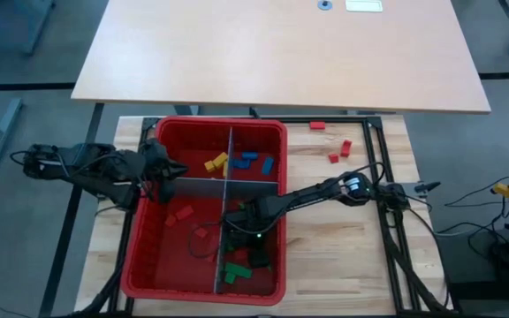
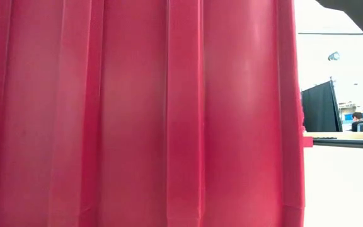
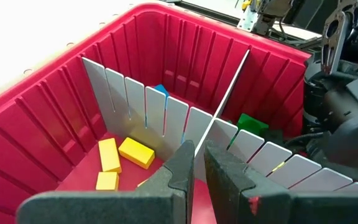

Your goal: Sort blocks

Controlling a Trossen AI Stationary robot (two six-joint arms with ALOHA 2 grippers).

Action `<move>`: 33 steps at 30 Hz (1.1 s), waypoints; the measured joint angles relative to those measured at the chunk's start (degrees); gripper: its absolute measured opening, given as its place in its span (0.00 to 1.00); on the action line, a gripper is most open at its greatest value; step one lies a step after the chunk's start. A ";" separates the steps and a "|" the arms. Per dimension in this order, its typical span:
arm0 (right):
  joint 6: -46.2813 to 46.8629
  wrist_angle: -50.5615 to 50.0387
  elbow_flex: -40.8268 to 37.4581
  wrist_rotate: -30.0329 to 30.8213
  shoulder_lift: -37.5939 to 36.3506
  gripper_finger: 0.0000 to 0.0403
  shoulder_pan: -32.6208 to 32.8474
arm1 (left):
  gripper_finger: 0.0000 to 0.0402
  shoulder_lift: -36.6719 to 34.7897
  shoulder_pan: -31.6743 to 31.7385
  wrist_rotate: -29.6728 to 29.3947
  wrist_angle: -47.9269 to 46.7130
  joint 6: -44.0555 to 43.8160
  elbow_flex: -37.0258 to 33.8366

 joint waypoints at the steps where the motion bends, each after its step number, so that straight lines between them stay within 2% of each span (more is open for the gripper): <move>1: -0.42 -1.08 -0.02 0.02 0.08 0.56 0.00 | 0.06 0.02 0.00 0.00 -0.01 -0.27 0.00; 7: -1.03 -0.39 0.33 0.61 0.16 0.57 -0.41 | 0.06 0.31 0.00 0.00 0.02 -0.69 0.00; 12: -1.77 0.35 2.27 3.48 0.16 0.59 -0.48 | 0.06 0.68 0.00 0.00 0.02 -1.13 0.00; 23: -1.28 3.05 2.91 0.44 3.39 0.59 -0.48 | 0.06 0.79 0.00 0.04 0.02 -2.10 -0.02; 33: -2.39 2.79 2.82 0.57 4.48 0.59 -0.63 | 0.06 0.79 0.00 0.09 0.00 -2.19 -0.06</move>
